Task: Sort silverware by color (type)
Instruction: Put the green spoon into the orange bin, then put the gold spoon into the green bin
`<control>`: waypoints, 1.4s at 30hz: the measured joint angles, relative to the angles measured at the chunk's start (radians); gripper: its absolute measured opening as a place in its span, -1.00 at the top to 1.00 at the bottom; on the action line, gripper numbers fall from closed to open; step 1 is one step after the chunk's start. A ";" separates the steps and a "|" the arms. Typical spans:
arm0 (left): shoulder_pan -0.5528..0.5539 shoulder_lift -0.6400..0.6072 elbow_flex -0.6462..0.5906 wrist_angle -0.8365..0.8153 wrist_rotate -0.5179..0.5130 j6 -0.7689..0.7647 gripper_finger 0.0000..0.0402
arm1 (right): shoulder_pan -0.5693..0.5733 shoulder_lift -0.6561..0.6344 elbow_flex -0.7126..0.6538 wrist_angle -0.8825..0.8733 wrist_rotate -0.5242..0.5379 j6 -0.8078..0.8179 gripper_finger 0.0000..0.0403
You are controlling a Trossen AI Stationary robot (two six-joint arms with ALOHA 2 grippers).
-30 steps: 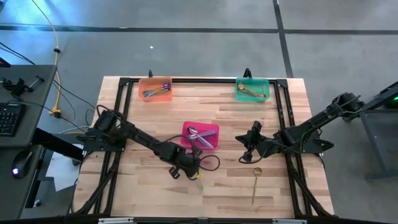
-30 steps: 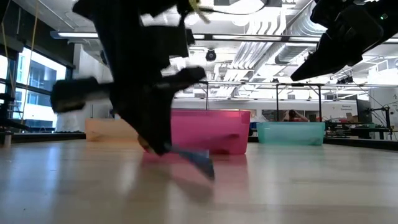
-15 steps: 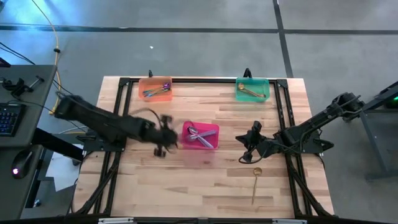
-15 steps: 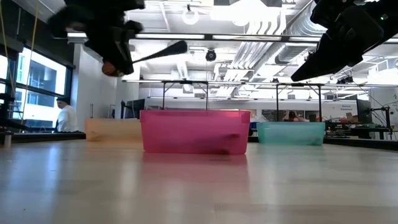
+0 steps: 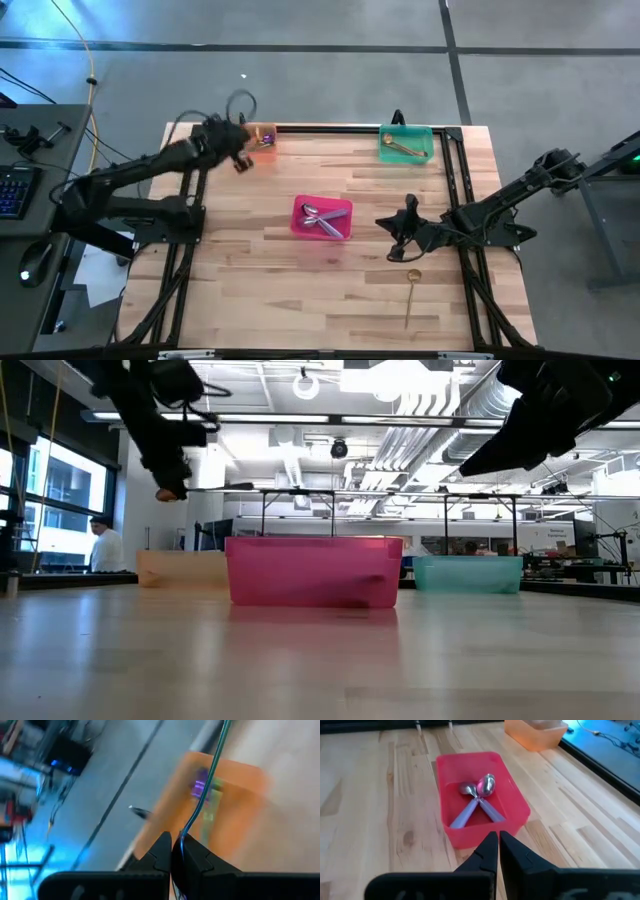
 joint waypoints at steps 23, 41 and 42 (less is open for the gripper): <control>0.405 0.477 0.016 0.295 0.222 0.085 0.97 | 0.000 0.000 0.000 0.054 0.009 -0.109 1.00; 0.346 0.422 -0.016 0.372 0.293 -0.065 0.63 | -0.003 0.000 0.000 -0.024 0.047 0.080 0.97; 0.331 0.401 -0.035 0.411 0.293 -0.075 0.66 | -0.003 0.000 0.000 -0.040 0.048 0.112 0.95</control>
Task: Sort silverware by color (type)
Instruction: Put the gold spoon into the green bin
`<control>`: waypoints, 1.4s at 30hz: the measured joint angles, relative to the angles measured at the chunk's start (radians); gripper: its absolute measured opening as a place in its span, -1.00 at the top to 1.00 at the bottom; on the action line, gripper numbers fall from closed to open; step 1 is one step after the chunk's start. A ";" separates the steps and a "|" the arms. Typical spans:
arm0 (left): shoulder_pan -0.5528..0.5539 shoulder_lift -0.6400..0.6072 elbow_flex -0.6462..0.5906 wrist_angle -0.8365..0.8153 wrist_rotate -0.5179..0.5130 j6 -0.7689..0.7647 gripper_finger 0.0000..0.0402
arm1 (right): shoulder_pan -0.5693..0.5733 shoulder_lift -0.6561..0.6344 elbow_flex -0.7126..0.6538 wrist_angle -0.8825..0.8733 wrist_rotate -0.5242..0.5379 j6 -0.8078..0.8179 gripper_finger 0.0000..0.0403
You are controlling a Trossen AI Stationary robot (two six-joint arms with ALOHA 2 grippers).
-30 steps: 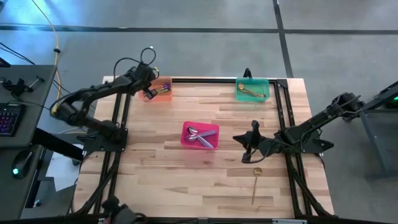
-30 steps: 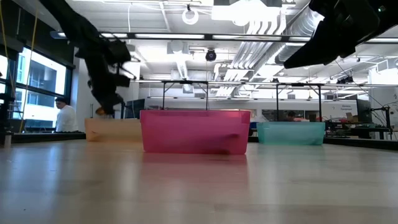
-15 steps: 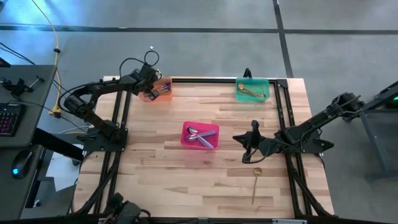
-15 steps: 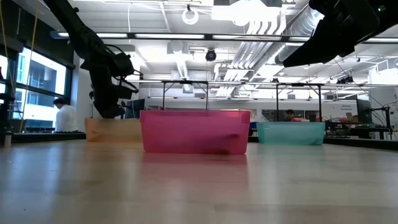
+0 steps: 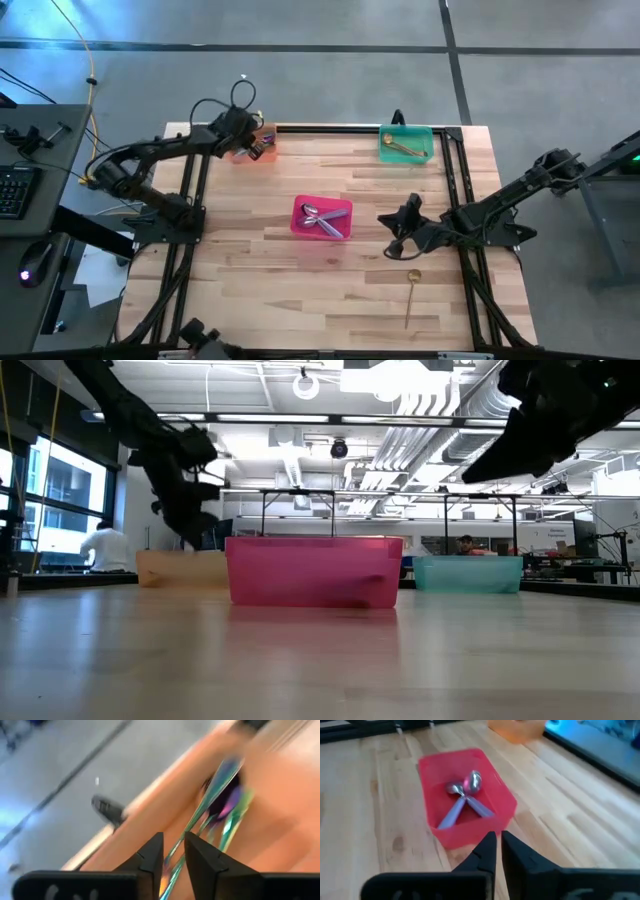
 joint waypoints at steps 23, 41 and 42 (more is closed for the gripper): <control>-0.538 -0.535 -0.474 0.579 0.165 -0.185 0.97 | 0.218 0.005 0.029 -0.240 -0.147 0.575 0.49; -0.670 -0.538 -0.475 0.592 0.023 -0.183 0.97 | 0.290 0.533 0.544 -0.824 -0.647 1.239 0.39; -0.670 -0.538 -0.475 0.592 0.023 -0.178 0.97 | 0.299 0.562 0.557 -0.824 -0.663 1.275 0.36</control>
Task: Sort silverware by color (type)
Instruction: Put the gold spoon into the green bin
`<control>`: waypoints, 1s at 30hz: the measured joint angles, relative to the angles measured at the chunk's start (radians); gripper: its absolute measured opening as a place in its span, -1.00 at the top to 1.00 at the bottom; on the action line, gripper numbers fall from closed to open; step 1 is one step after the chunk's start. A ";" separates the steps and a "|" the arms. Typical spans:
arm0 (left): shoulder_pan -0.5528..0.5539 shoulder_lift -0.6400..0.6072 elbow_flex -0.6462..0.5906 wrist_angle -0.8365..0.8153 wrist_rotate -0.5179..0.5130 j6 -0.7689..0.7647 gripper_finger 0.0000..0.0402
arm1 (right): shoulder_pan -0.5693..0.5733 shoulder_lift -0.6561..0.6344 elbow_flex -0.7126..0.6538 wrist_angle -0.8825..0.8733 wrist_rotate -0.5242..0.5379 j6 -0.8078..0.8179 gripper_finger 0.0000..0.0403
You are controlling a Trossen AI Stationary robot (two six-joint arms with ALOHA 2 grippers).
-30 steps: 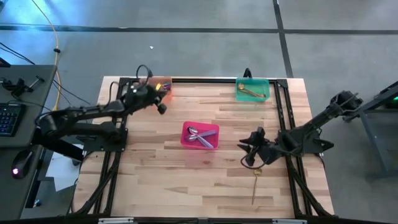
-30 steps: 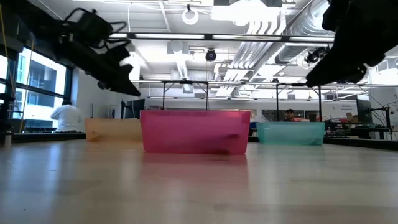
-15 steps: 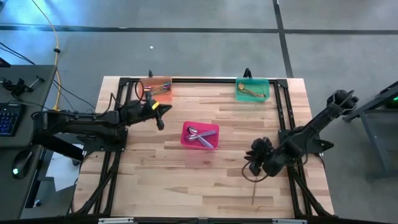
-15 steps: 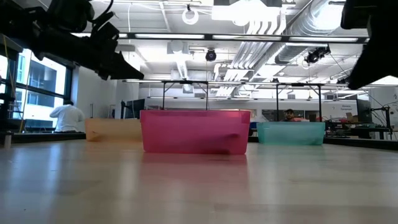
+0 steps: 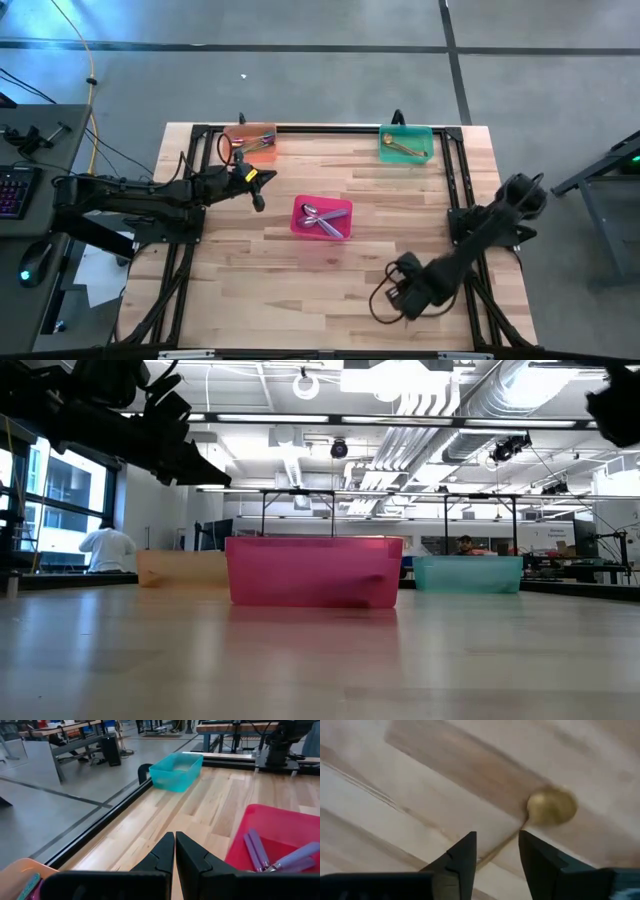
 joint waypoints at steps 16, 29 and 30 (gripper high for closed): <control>-0.021 0.000 0.000 0.007 0.001 0.000 0.97 | 0.035 0.180 -0.003 0.025 0.010 0.210 0.48; -0.085 0.000 0.000 0.040 -0.004 0.011 0.97 | -0.052 0.170 -0.015 0.018 -0.001 -0.091 0.98; -0.085 0.000 0.000 0.039 -0.004 0.011 0.97 | -0.068 0.170 -0.005 -0.026 0.065 -0.130 0.99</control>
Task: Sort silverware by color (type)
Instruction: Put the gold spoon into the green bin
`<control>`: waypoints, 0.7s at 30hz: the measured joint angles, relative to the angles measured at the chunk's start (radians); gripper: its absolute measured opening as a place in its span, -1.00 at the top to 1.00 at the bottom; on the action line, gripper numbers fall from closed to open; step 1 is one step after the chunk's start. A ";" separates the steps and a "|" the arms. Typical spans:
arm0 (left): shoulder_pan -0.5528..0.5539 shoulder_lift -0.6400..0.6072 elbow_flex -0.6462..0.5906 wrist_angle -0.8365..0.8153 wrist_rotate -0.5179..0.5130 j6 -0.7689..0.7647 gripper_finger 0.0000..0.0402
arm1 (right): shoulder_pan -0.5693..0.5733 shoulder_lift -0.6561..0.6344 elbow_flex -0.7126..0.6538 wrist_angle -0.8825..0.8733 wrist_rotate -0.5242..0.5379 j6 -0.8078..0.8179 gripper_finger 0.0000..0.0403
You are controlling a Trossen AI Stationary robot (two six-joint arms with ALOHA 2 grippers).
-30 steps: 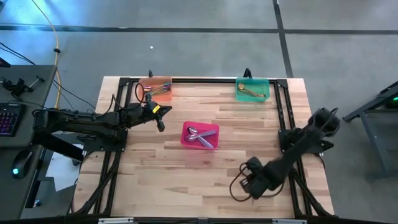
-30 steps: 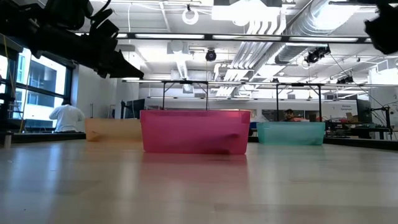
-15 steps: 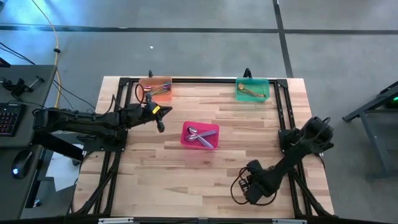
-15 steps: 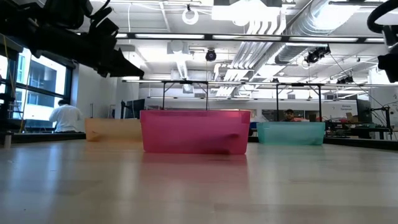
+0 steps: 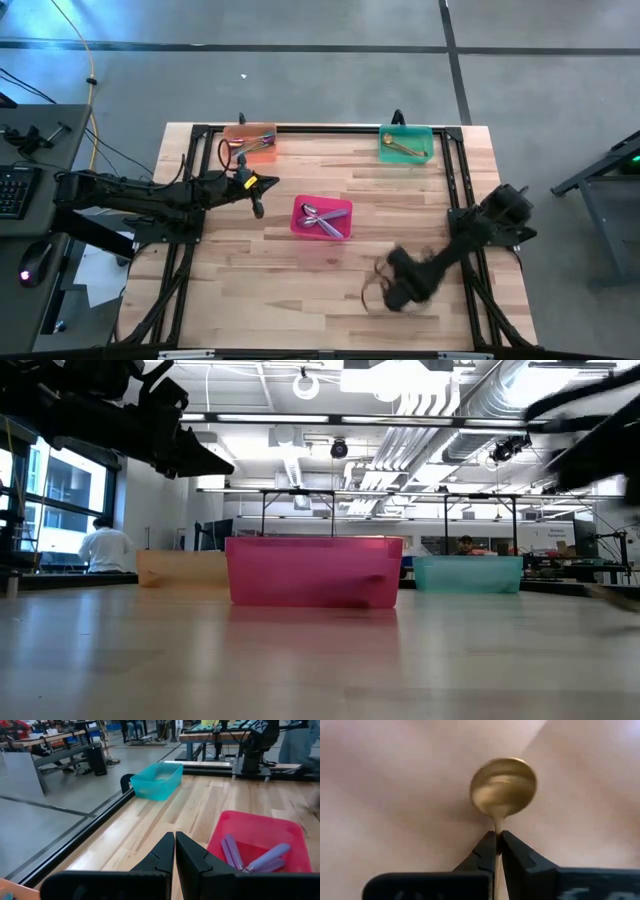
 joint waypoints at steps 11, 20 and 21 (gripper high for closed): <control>-0.006 0.000 0.000 0.002 0.000 0.000 0.97 | -0.329 -0.177 0.038 -0.334 0.320 -0.427 1.00; -0.006 0.000 0.000 0.024 0.000 0.009 0.97 | -0.795 -0.339 0.034 -0.191 0.574 -1.372 1.00; -0.006 0.000 0.000 0.026 0.000 0.008 0.97 | -0.855 -0.344 0.026 -0.132 0.569 -1.489 1.00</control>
